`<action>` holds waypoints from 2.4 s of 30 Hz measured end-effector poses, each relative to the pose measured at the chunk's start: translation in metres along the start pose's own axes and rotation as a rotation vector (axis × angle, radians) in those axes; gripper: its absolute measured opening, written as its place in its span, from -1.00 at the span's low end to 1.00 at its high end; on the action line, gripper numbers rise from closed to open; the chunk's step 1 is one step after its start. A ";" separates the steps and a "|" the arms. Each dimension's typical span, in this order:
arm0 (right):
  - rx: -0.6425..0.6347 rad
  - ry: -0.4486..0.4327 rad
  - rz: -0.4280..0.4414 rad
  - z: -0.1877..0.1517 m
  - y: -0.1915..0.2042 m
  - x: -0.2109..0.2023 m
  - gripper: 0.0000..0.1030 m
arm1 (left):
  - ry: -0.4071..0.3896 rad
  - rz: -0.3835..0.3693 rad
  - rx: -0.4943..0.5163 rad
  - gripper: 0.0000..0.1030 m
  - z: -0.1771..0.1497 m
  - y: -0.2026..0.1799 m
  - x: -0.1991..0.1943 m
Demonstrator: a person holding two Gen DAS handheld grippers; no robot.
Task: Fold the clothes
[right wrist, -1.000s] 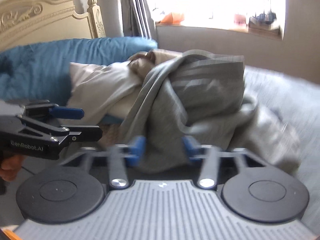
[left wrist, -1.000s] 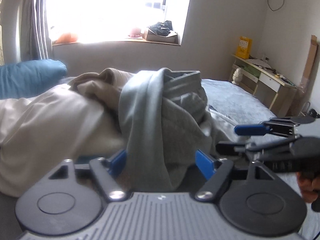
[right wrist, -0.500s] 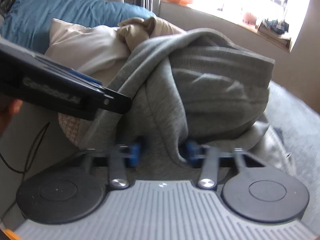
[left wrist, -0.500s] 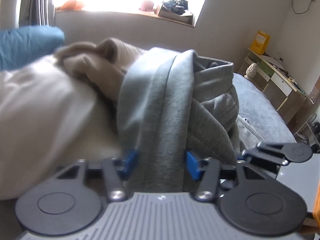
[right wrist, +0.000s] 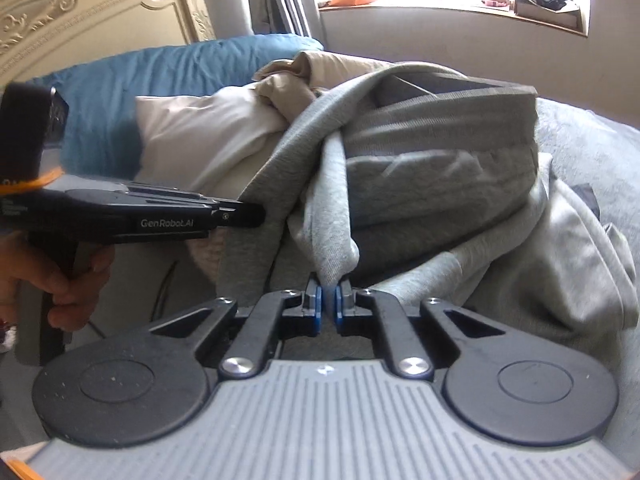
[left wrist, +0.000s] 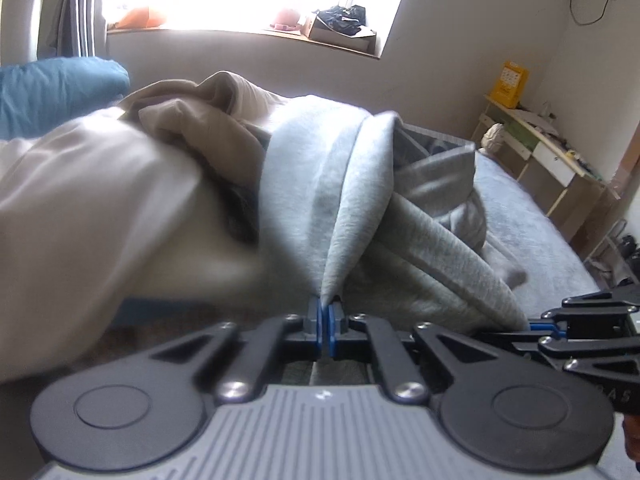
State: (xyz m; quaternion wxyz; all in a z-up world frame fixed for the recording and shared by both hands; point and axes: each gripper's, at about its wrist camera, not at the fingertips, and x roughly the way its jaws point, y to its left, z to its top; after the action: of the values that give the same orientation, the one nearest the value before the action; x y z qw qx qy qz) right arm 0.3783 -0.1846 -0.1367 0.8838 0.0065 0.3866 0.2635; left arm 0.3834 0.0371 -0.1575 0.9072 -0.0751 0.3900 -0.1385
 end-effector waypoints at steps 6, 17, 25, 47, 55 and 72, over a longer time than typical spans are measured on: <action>0.049 0.003 0.073 -0.030 0.009 -0.044 -0.91 | 0.042 -0.043 0.006 -0.94 -0.041 -0.011 -0.051; 0.135 0.175 0.238 -0.143 0.057 -0.116 -0.91 | 0.248 -0.076 0.029 -0.94 -0.150 -0.027 -0.139; 0.145 0.335 0.229 -0.217 0.097 -0.122 -0.83 | 0.430 0.070 0.072 -0.81 -0.214 -0.015 -0.146; 0.015 0.132 -0.157 -0.164 0.029 -0.111 0.40 | 0.360 0.124 0.201 -0.16 -0.137 -0.067 -0.008; -0.211 0.213 -0.005 -0.142 0.049 -0.034 0.54 | 0.424 0.228 0.024 -0.63 -0.152 -0.011 -0.009; 0.251 0.289 -0.135 -0.184 -0.018 -0.064 -0.03 | 0.385 0.286 0.081 0.13 -0.164 0.015 -0.059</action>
State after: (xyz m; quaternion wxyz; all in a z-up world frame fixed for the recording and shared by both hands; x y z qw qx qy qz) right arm 0.2240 -0.2657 -0.2264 0.8270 0.0527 0.5387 0.1516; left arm 0.2281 0.0647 -0.2324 0.8289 0.0451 0.5564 -0.0360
